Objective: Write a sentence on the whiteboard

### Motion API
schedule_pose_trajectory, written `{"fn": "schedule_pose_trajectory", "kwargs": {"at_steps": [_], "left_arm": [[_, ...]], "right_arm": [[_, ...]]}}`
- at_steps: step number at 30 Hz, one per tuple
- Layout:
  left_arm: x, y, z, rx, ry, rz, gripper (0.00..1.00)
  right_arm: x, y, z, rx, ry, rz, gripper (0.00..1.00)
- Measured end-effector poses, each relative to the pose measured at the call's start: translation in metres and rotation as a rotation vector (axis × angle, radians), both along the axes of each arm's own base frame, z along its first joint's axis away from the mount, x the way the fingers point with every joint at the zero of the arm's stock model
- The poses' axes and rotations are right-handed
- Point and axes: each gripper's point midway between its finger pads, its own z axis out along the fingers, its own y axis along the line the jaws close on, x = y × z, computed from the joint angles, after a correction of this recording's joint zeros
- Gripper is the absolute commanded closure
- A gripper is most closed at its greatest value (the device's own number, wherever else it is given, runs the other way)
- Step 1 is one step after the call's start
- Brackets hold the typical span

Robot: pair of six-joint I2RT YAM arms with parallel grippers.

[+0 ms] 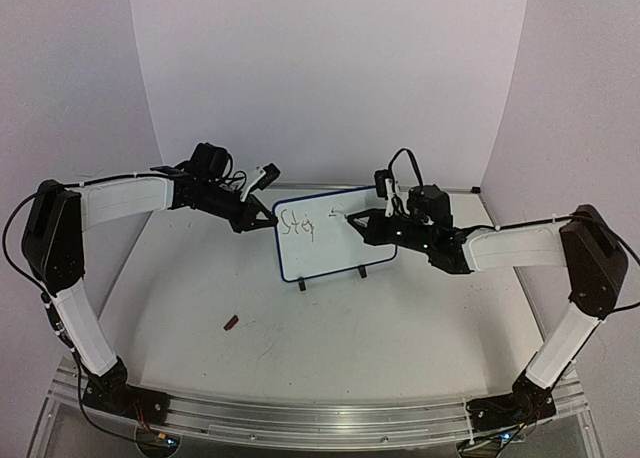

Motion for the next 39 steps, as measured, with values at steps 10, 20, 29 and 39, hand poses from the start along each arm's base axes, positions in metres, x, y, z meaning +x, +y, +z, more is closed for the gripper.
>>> {"fn": "schedule_pose_trajectory", "kwargs": {"at_steps": [10,20,29,39], "left_arm": [[0.001,0.000,0.000,0.002,0.002,0.005,1.00],[0.001,0.000,0.000,0.001,0.002,0.006,1.00],[0.001,0.000,0.000,0.002,0.002,0.005,1.00],[0.000,-0.001,0.000,0.001,0.000,0.002,1.00]], "right_arm": [[0.000,0.000,-0.004,0.009,0.018,-0.004,1.00],[-0.006,-0.003,-0.031,-0.014,0.075,-0.006,1.00],[-0.006,-0.006,-0.034,-0.021,0.081,-0.016,1.00],[-0.012,-0.016,-0.002,0.009,0.021,-0.039,1.00]]}}
